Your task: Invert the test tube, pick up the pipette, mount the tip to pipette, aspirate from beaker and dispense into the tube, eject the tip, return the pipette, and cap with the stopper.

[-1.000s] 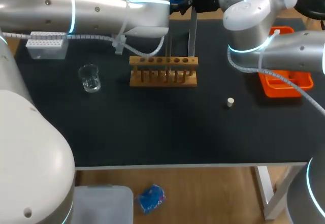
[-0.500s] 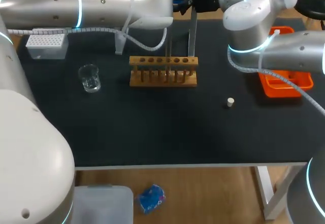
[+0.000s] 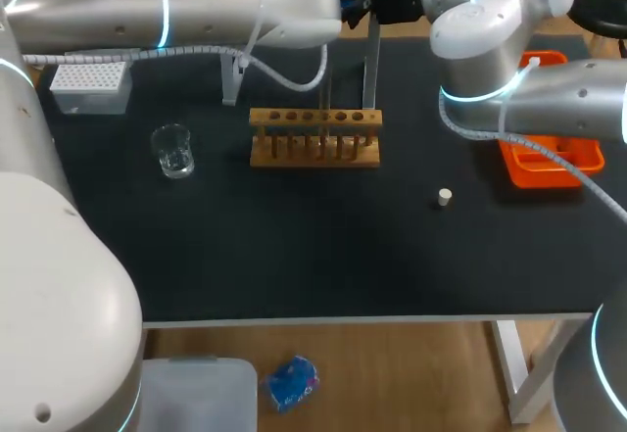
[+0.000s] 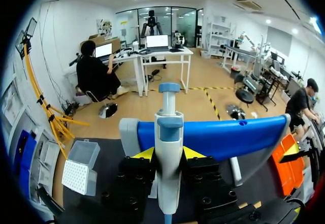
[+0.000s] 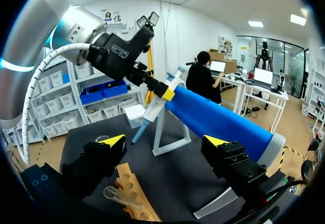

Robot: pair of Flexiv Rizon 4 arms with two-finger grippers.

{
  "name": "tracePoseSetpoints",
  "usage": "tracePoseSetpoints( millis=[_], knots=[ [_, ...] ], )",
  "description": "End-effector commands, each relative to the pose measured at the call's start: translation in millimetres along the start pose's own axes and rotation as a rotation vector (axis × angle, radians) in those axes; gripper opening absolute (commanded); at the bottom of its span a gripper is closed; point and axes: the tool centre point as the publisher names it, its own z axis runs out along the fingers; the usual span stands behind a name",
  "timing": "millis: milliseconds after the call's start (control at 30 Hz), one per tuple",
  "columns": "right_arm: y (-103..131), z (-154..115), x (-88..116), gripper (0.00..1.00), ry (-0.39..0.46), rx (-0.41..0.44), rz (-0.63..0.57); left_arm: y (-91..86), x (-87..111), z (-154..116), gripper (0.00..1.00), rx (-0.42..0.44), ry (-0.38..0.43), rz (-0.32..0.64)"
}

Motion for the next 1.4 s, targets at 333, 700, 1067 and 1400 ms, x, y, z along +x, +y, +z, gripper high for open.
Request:
tracePoseSetpoints(
  millis=[333,700,1067,1400],
  knots=[
    [0,0,-1,1.0,0.002,0.003,0.001,2.2,0.1,8,0.0,-0.042,-0.001,-0.005],
    [0,0,-1,1.0,0.002,0.003,0.001,5.2,1.5,11,0.0,-0.066,0.004,-0.003],
    [0,0,-1,1.0,0.002,0.003,0.001,9.5,2.7,14,0.05,-0.085,0.012,-0.006],
    [0,0,-1,1.0,0.002,0.003,0.001,11.2,3.1,15,0.27,-0.09,0.022,-0.017]
  ],
)
